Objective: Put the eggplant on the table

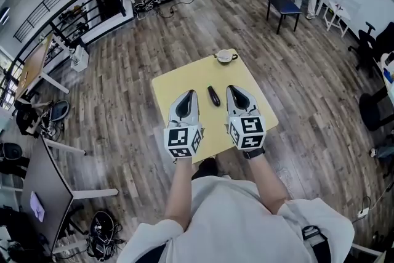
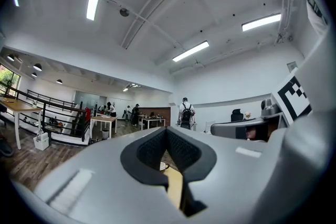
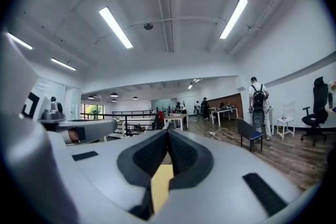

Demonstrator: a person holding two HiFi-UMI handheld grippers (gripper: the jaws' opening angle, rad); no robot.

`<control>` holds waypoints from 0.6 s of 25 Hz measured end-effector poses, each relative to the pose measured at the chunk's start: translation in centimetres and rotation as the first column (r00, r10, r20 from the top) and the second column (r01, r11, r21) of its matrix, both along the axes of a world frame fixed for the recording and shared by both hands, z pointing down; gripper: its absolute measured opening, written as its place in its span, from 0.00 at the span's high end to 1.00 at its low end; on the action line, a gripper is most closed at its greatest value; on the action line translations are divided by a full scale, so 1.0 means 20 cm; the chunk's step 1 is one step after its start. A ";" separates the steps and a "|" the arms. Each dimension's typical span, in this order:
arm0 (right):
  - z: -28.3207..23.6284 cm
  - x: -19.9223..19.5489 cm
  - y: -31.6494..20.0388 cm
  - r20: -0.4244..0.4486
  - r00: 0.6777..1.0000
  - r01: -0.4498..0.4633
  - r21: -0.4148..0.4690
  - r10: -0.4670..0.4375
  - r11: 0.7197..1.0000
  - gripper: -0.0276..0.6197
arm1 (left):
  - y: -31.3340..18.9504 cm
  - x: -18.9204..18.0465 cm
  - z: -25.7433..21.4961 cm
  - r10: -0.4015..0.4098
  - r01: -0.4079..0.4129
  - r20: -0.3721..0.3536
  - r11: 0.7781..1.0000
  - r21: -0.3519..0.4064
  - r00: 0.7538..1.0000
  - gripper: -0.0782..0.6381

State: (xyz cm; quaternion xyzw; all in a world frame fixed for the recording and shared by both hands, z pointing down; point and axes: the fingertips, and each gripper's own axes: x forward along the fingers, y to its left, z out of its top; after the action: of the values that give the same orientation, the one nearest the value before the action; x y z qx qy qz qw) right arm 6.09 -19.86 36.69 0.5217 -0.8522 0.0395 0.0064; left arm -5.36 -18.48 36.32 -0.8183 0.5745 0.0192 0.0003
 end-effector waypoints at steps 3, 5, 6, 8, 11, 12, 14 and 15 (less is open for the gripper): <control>0.02 -0.01 0.03 -0.009 1.000 0.001 -0.004 -0.001 1.000 0.94 | 0.03 -0.02 0.02 -0.010 0.010 -0.001 1.000 -0.003 1.000 0.88; 0.05 0.00 0.05 -0.016 1.000 -0.002 -0.015 0.002 1.000 0.94 | 0.04 -0.02 0.05 -0.009 0.009 -0.005 1.000 -0.012 1.000 0.88; 0.06 0.01 0.06 -0.020 1.000 -0.006 -0.020 0.005 1.000 0.94 | 0.04 -0.02 0.06 -0.006 0.006 -0.007 1.000 -0.017 1.000 0.88; 0.09 0.03 0.06 -0.025 1.000 -0.013 -0.027 0.012 1.000 0.94 | 0.04 -0.01 0.09 0.000 -0.001 -0.008 1.000 -0.022 1.000 0.88; 0.11 0.02 0.04 -0.026 0.999 -0.023 -0.032 0.022 0.999 0.94 | 0.03 -0.02 0.11 0.008 -0.009 -0.004 1.000 -0.030 1.000 0.88; 0.11 0.01 0.03 -0.025 0.999 -0.026 -0.033 0.025 0.999 0.94 | 0.02 -0.03 0.12 0.010 -0.010 -0.002 0.999 -0.033 1.000 0.88; 0.13 -0.01 0.00 -0.027 0.999 -0.027 -0.041 0.026 0.999 0.94 | -0.01 -0.05 0.13 0.009 -0.009 0.001 0.999 -0.038 1.000 0.88; 0.15 -0.02 -0.02 -0.029 0.999 -0.026 -0.047 0.024 0.999 0.94 | -0.02 -0.07 0.14 0.008 -0.008 0.000 0.999 -0.042 1.000 0.88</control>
State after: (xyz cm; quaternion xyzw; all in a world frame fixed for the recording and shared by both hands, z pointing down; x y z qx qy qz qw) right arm 5.62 -20.22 39.63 0.5326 -0.8442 0.0522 0.0304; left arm -6.70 -18.86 39.13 -0.8205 0.5713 0.0068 -0.0170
